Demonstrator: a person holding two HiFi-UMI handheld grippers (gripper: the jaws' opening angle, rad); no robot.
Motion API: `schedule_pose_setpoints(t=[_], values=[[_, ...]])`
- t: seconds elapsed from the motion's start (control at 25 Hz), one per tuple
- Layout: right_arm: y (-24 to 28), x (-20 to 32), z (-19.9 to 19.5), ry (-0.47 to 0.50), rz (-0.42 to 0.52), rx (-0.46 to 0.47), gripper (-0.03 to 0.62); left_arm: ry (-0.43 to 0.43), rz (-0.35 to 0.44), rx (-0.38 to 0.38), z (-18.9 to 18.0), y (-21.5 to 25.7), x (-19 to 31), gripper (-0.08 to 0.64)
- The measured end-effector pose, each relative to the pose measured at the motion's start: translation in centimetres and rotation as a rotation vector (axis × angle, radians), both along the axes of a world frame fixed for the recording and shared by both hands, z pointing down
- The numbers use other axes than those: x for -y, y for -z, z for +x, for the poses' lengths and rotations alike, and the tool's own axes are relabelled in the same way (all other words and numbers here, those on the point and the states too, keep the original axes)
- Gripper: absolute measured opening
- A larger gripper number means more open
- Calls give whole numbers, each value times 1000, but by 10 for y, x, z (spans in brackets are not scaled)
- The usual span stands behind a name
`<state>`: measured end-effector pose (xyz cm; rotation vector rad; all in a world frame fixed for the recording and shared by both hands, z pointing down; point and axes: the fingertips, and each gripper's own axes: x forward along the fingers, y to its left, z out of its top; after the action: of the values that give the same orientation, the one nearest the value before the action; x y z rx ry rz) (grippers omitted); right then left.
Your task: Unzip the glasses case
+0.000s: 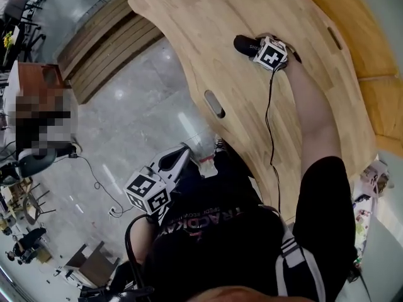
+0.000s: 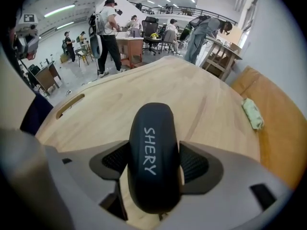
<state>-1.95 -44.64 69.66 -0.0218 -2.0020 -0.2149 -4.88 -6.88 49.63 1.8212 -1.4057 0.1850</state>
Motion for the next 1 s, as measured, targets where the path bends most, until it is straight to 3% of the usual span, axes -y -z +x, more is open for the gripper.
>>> schedule_pose_setpoints(t=[0.16,0.36,0.6,0.72,0.8,1.0], values=[[29,-21,8,4,-60,80,339,-17,37,24,-11,9,9,12],[108,-93,26,126,-145,272,339,-77,87,26,-14,16,20,12],[219,-184,54,304,-110,380,339,-224,217,-74,-20,51,62,14],[269,-222,60,363,-83,431,339,-359,297,-135,-15,80,84,23],[296,-240,56,385,-63,469,339,-487,345,-160,-9,102,93,75],[331,-273,54,443,3,393,339,-850,407,-168,15,138,93,130]])
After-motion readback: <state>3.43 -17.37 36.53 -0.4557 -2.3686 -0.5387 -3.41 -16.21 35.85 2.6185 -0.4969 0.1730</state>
